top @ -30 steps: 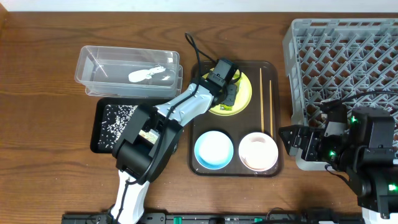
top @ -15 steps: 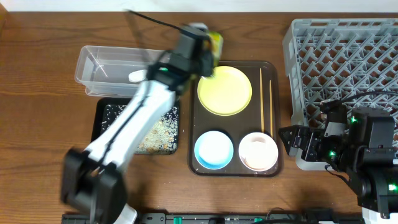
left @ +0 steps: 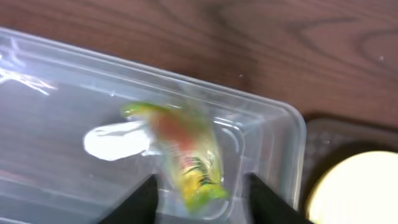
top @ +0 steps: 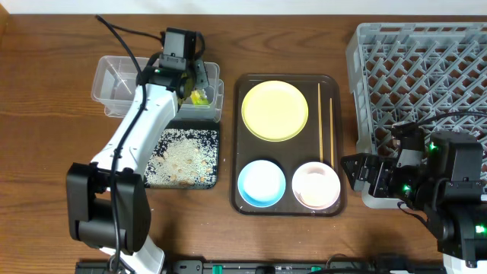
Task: Sort waste into correct bins and load items into the dishwasher rack
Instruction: 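Carry the wrapper into the clear container and release it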
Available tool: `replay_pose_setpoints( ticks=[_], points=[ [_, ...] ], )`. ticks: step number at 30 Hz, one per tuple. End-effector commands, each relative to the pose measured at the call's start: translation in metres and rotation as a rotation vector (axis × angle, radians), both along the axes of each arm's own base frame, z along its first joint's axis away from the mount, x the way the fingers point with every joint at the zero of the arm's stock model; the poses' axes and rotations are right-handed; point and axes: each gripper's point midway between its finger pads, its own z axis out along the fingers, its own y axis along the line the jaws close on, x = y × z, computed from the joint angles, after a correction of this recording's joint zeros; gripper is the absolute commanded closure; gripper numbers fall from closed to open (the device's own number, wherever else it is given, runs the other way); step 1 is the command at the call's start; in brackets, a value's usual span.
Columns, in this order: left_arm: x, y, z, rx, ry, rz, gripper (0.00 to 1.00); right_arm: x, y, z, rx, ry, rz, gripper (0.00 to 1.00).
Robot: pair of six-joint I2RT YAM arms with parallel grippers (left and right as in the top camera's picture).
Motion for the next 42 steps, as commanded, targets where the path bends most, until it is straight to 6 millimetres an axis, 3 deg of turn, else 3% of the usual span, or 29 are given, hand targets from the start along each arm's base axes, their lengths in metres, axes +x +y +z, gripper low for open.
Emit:
replay_pose_setpoints(
  ticks=[1, 4, 13, 20, 28, 42],
  points=[
    [-0.007, -0.015, 0.025, -0.07, -0.032, -0.059, 0.41, 0.002, -0.004, 0.006, -0.001, -0.016, -0.026, 0.06],
    [-0.024, -0.022, 0.052, -0.121, -0.051, -0.097, 0.35, 0.004, -0.011, 0.004, -0.034, -0.017, -0.051, 0.05],
    [-0.115, -0.005, 0.145, -0.081, -0.143, -0.18, 0.31, 0.008, -0.022, 0.003, -0.087, -0.027, -0.094, 0.03],
    [-0.165, 0.006, 0.194, -0.096, -0.267, -0.183, 0.19, 0.009, -0.022, 0.004, -0.086, -0.033, -0.094, 0.01],
    [-0.182, 0.009, 0.215, -0.105, -0.341, -0.184, 0.15, 0.009, -0.022, 0.003, -0.087, -0.032, -0.094, 0.01],
    [-0.179, 0.009, 0.21, -0.104, -0.326, -0.184, 0.11, 0.008, -0.022, 0.003, -0.087, -0.029, -0.094, 0.01]
  ],
)
